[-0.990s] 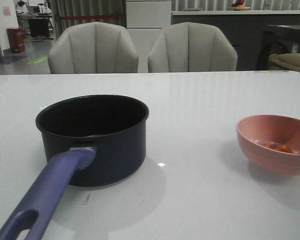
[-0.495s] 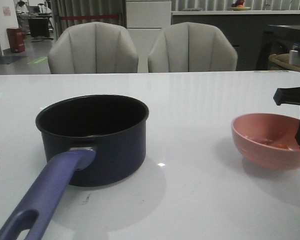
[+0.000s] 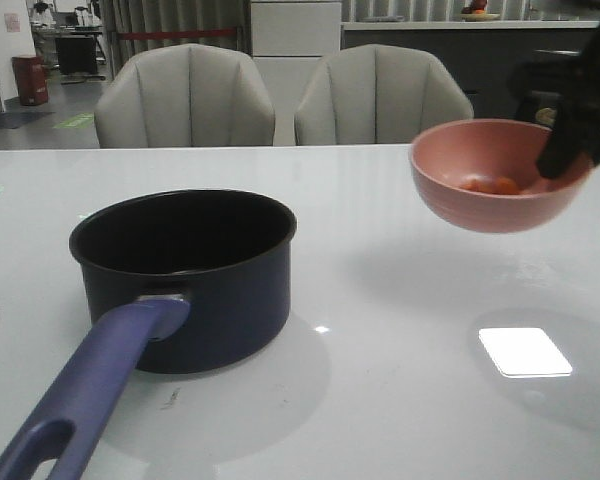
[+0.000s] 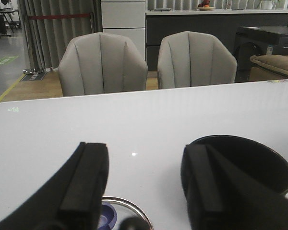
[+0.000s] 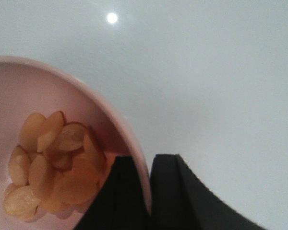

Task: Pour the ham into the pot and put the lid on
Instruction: 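Lift the pink bowl and carry it over the saucepan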

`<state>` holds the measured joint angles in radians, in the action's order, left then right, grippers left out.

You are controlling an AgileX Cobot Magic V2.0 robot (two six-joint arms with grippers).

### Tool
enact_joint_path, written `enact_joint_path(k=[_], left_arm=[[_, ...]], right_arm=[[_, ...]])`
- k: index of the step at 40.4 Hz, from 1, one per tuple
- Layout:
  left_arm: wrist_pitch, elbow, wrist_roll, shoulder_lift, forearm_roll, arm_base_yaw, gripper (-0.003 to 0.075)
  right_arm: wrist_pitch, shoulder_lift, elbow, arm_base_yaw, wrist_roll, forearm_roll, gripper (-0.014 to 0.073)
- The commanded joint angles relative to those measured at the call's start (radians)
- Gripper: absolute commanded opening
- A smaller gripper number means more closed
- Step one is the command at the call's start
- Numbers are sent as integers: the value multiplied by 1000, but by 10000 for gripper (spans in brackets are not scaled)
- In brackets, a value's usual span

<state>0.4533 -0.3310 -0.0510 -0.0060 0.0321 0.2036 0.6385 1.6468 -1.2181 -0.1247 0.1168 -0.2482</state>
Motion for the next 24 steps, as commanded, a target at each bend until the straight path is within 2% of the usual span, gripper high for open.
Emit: enact_joint_path(k=[1, 14, 19, 24], left_arm=[[-79, -24, -2, -13, -1, 8, 382], [-79, -24, -2, -13, -1, 8, 382], [-79, -24, -2, -13, -1, 8, 382], [-79, -24, -2, -13, -1, 8, 382]], right_arm=[[-34, -65, -88, -80, 46, -30, 136], [-99, -32, -216, -363, 45, -30, 136], [-189, 10, -217, -422, 45, -29, 136], [-338, 40, -190, -463, 45, -16, 136]])
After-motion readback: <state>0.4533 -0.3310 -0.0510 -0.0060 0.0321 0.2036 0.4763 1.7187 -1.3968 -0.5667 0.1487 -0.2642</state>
